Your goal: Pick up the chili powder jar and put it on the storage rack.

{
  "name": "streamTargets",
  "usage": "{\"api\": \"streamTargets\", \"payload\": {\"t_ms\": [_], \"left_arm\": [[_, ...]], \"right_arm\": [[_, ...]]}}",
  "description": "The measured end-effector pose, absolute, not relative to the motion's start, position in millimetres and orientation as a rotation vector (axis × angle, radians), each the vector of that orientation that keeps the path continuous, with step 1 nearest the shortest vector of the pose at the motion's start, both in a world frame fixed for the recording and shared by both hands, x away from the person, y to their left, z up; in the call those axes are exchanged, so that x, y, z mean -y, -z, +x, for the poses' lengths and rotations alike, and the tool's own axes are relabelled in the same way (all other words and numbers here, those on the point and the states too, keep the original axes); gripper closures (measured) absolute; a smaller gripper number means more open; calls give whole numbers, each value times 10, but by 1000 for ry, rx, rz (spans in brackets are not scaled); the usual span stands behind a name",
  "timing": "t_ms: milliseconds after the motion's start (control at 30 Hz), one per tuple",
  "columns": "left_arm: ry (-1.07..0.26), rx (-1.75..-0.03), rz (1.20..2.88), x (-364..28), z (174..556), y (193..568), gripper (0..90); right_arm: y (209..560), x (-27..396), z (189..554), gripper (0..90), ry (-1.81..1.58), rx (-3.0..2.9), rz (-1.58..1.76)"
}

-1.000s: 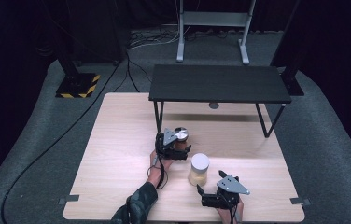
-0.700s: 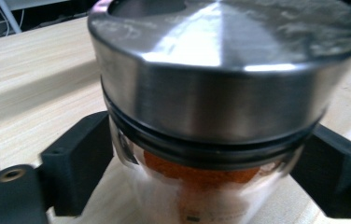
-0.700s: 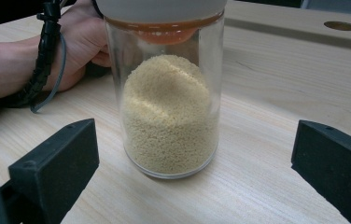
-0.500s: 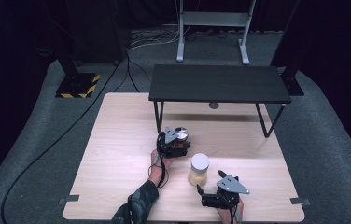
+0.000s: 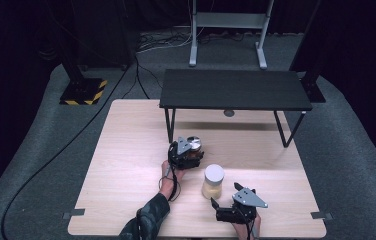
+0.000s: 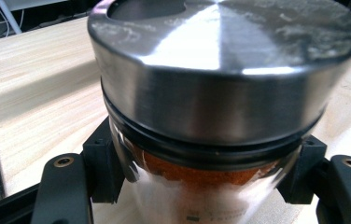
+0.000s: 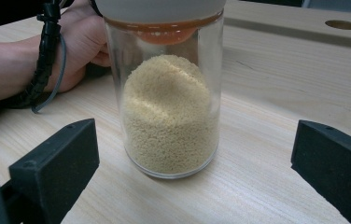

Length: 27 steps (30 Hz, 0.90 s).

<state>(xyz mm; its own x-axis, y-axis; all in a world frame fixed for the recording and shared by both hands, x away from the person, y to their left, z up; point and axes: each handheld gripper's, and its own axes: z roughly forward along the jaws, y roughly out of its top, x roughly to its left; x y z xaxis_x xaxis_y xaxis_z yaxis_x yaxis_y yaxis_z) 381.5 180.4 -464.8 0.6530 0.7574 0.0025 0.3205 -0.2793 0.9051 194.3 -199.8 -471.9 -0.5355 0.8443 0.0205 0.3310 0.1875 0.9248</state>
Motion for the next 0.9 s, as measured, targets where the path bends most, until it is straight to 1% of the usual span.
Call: {"api": "streamTargets", "payload": {"t_ms": [900], "left_arm": [[-529, -861, 1863, -1872, 3822, 4612, 312]], "right_arm": [[4711, 2004, 1958, 0, -1333, -1975, 1095]]}}
